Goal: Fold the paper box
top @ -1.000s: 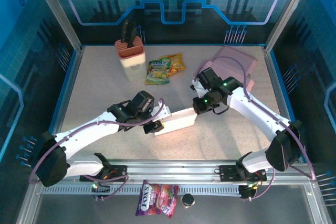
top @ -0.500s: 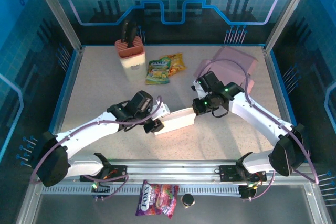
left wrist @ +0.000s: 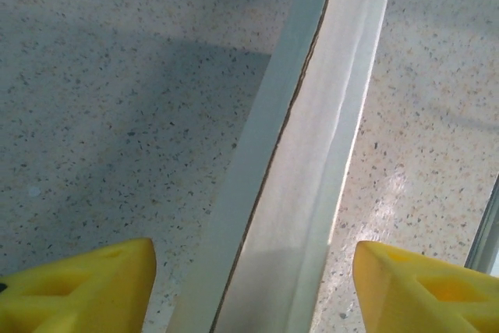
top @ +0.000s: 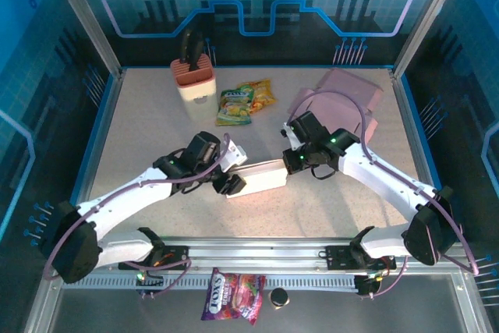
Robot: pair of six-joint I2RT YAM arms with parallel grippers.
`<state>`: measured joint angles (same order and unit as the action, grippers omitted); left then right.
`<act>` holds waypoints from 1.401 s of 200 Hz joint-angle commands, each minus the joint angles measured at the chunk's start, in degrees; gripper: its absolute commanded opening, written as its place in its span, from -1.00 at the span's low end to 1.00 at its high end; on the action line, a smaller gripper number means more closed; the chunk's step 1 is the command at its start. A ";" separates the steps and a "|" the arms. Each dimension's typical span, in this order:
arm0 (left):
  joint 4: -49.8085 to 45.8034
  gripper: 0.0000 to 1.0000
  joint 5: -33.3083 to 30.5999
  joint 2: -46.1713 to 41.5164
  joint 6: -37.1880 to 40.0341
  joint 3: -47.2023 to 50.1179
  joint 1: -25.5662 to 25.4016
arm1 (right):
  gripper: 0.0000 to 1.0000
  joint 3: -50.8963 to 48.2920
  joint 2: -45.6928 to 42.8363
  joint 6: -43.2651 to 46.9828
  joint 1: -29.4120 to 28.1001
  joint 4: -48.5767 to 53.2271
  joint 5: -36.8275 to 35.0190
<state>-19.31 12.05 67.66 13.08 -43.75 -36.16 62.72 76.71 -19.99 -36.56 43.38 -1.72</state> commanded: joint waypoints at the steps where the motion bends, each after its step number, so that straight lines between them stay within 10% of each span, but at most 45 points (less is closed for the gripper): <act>1: 1.56 0.41 -0.88 -4.20 -4.24 1.75 0.29 | -1.00 0.34 0.34 -1.95 -1.42 2.49 -2.01; 64: -3.13 0.37 -7.44 -12.77 -13.41 0.84 0.53 | -1.00 1.68 1.61 -5.00 -3.34 3.71 -4.07; 111: -28.03 0.03 -5.66 -5.79 -24.17 -15.68 6.18 | -1.00 3.54 2.52 -5.45 -3.46 4.62 -4.29; 203: -37.26 -0.11 -2.73 3.18 -19.89 -21.85 6.13 | -1.00 3.73 2.95 -5.82 -3.45 4.66 -3.81; 280: -30.79 0.35 -3.50 2.11 2.59 -19.71 2.68 | -1.00 2.98 2.71 -5.79 -3.50 4.45 -3.25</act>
<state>-52.60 10.31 70.48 5.19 -64.51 -32.58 65.80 79.11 -25.08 -39.11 45.60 -5.56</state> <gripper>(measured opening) 0.657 0.056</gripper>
